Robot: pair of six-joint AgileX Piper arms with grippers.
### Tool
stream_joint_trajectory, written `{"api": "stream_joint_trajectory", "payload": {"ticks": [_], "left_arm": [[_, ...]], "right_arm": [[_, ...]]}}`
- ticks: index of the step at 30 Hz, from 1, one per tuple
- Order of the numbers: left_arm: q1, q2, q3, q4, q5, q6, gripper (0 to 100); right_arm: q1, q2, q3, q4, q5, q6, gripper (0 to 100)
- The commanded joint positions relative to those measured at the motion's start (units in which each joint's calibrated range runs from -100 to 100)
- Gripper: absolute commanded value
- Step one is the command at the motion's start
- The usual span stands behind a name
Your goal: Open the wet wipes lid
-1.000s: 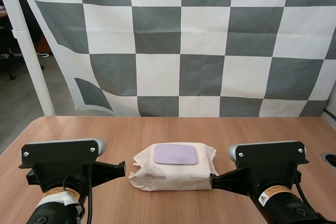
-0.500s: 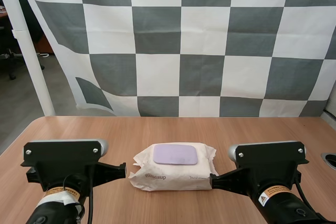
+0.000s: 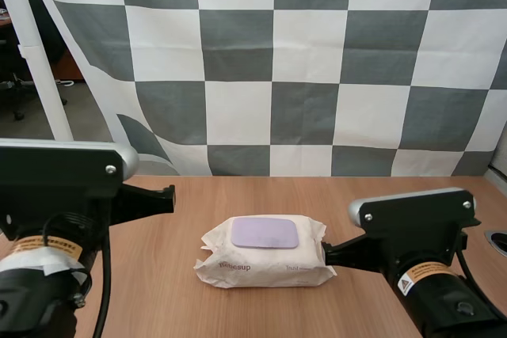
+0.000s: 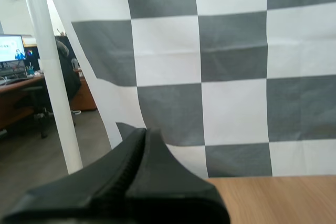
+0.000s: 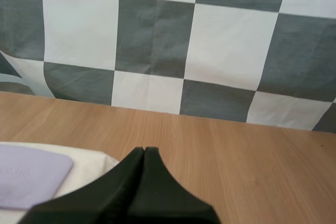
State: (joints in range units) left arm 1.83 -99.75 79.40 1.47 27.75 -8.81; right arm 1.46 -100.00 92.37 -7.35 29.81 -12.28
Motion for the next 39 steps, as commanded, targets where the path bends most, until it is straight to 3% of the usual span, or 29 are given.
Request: {"api": "stream_joint_trajectory", "payload": {"ticks": [1,5,8,10,16,20,23,34,39], "left_arm": [[0.02,-0.02,-2.06,0.00,0.09,0.00,0],[0.02,0.12,-2.27,0.00,-3.38,0.00,0],[0.02,2.30,-2.27,1.44,-4.58,1.17,0],[0.02,5.58,-2.27,2.58,-1.73,1.26,0],[0.02,20.58,-2.98,2.57,4.04,0.71,0],[-0.06,25.99,-6.87,1.25,14.09,9.77,0],[-0.06,28.00,-7.97,-3.64,15.06,18.95,0],[-0.06,36.48,-7.84,-19.73,20.45,39.35,0],[-0.06,42.26,-7.84,-26.13,23.05,48.22,0]], "right_arm": [[-0.03,0.00,-6.26,0.01,3.96,0.04,0],[-0.03,0.00,-10.72,0.12,-0.48,0.04,0],[-0.03,0.00,-12.22,-3.63,-5.48,-1.60,0],[-0.03,0.58,-13.63,-6.39,-3.29,-2.28,0],[-0.03,7.99,-19.58,-6.51,11.69,-2.28,0],[-0.03,12.47,-23.70,-6.26,21.05,-6.42,0],[-0.03,15.41,-25.83,-4.76,26.00,-12.55,0],[-0.03,25.91,-26.38,6.09,35.03,-27.62,0],[-0.03,29.41,-26.38,7.99,39.05,-29.93,0]]}}
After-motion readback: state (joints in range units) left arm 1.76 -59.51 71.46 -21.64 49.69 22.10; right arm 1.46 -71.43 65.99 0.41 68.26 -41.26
